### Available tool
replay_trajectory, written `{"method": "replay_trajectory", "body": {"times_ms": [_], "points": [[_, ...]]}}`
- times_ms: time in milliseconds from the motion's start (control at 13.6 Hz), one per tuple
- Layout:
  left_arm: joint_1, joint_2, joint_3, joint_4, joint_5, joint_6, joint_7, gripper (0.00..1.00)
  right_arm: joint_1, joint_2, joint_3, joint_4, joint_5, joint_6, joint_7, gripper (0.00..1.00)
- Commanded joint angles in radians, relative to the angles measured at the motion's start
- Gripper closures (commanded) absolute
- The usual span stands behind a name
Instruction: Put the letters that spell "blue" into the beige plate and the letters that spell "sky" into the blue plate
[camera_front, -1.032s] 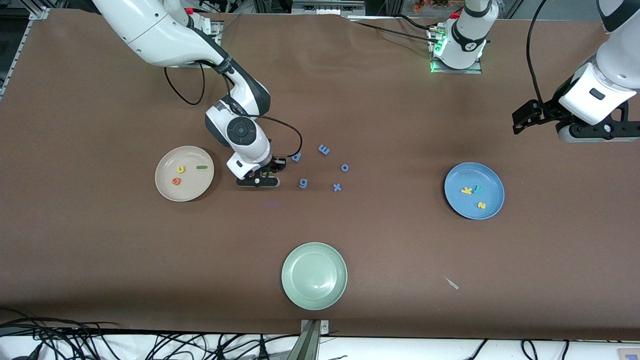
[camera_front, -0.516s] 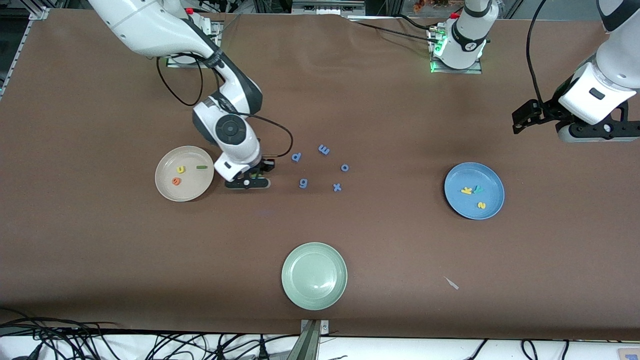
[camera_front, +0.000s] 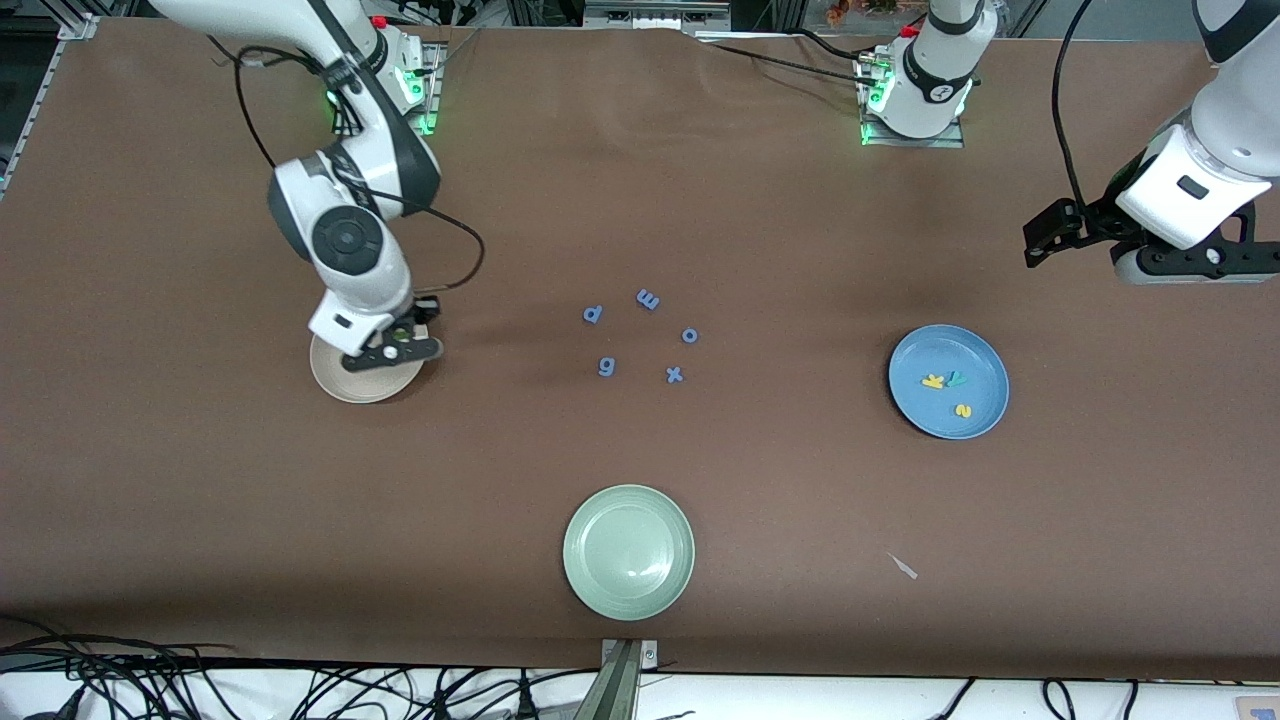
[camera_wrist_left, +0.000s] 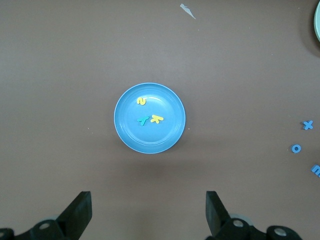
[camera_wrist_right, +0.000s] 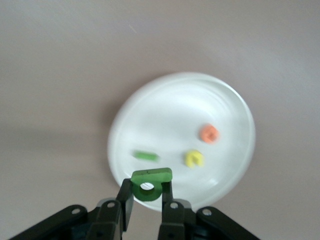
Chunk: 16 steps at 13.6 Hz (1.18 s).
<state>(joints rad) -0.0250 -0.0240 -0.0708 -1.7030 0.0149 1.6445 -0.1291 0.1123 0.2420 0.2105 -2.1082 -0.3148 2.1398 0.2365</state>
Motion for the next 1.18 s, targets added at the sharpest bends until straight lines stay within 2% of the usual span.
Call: {"method": "replay_trajectory", "body": {"times_ms": [0,147,221,295,442,737,884,1106], "points": [[-0.004,0.003,0.005,0.019,-0.024,-0.020,0.006,0.00,0.000,-0.072,-0.061,-0.093,0.055,0.038,-0.121,0.57],[-0.004,0.003,0.003,0.019,-0.024,-0.020,0.005,0.00,0.000,-0.072,-0.072,-0.088,0.086,0.038,-0.138,0.19],[-0.004,0.003,0.005,0.019,-0.024,-0.020,0.006,0.00,0.000,-0.073,-0.072,-0.079,0.095,0.035,-0.134,0.08],[-0.004,0.003,0.005,0.019,-0.024,-0.020,0.006,0.00,0.000,-0.075,-0.072,-0.058,0.111,0.025,-0.134,0.01],[-0.004,0.003,0.005,0.019,-0.024,-0.020,0.006,0.00,0.000,-0.102,-0.069,-0.010,0.163,-0.047,-0.137,0.01],[-0.004,0.003,0.005,0.019,-0.024,-0.020,0.002,0.00,0.001,-0.173,-0.065,0.202,0.242,-0.331,-0.137,0.01],[-0.006,0.003,0.003,0.019,-0.024,-0.020,0.000,0.00,0.000,-0.205,-0.069,0.307,0.250,-0.427,-0.147,0.01],[-0.006,0.003,0.005,0.019,-0.026,-0.020,0.002,0.00,0.001,-0.246,-0.135,0.399,0.278,-0.532,-0.238,0.01]]}}
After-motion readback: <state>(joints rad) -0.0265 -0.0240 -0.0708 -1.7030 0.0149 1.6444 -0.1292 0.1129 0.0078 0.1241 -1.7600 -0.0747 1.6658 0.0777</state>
